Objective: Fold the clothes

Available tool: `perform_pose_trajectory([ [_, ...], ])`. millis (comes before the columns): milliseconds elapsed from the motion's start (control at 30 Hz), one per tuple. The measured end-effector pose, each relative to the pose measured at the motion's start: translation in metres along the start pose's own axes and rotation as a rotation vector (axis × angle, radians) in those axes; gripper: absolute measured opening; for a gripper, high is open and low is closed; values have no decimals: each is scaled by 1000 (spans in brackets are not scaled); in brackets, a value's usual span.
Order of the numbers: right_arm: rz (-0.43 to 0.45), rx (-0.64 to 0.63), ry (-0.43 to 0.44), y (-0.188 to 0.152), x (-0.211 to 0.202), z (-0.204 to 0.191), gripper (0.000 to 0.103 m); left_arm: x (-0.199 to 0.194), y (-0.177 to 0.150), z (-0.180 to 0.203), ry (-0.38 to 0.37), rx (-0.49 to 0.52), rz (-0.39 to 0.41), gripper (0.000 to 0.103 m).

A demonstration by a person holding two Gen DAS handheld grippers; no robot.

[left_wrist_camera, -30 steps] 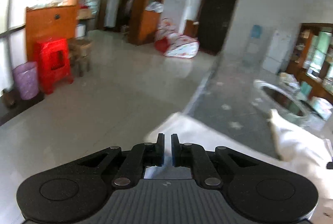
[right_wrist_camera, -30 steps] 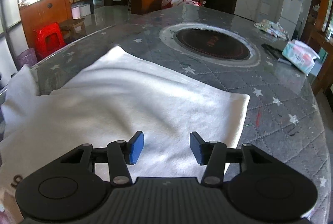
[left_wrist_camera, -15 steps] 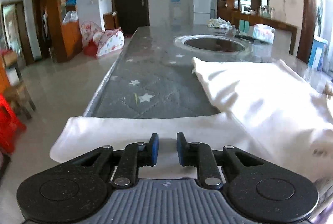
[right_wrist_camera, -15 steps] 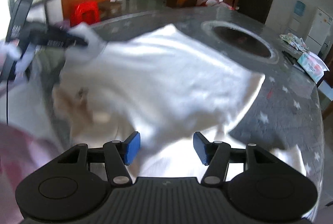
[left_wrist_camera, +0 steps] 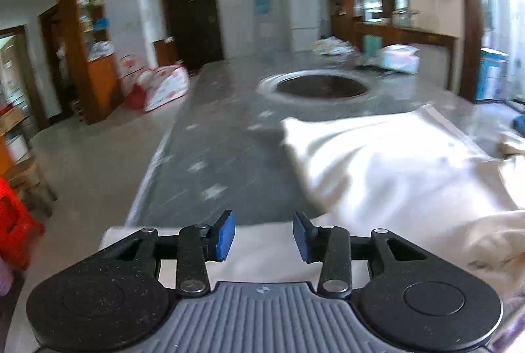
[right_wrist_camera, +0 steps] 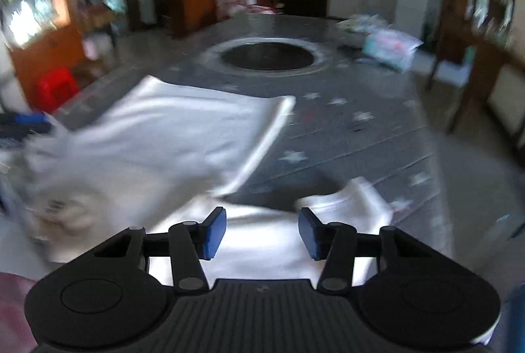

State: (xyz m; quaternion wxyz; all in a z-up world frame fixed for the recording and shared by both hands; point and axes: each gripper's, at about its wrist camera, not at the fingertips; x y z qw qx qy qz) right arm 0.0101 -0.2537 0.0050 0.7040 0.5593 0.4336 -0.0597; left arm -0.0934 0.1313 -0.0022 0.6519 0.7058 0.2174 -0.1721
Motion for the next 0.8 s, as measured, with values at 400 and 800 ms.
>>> perform_pose_trajectory([
  [400,-5,-60,-225,-7,38,14,7,25,20,103,-398,147,-14,43],
  [800,62,124,-511,-37,-19,70,15,7,-15,136,-627,256,-74,43],
])
Point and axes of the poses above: each gripper's, at about its wrist camera, not at the fingertips, and x roughly the way its jaws point, z to its right, y to its top, and after that the axes turned 1 degree about z, right-handed
